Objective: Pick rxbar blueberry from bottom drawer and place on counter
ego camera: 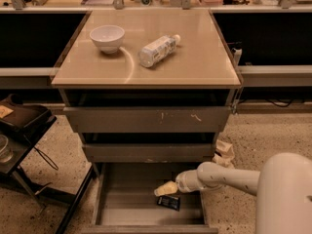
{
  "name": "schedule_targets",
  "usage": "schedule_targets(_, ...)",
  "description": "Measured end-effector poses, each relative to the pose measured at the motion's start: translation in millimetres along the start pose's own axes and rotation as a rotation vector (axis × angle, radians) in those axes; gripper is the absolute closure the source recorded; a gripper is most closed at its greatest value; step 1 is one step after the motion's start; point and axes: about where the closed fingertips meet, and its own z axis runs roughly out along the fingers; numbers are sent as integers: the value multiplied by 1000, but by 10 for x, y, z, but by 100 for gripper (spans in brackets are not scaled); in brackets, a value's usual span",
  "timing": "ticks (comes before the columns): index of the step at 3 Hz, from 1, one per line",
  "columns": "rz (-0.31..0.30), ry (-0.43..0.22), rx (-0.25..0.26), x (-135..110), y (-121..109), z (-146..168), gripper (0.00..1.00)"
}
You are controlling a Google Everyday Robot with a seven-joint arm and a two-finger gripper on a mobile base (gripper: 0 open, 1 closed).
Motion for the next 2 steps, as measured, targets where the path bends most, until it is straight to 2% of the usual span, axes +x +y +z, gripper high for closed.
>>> schedule_targets(1, 5, 2, -2, 40, 2, 52, 0)
schedule_targets(2, 5, 28, 32, 297, -6, 417, 0)
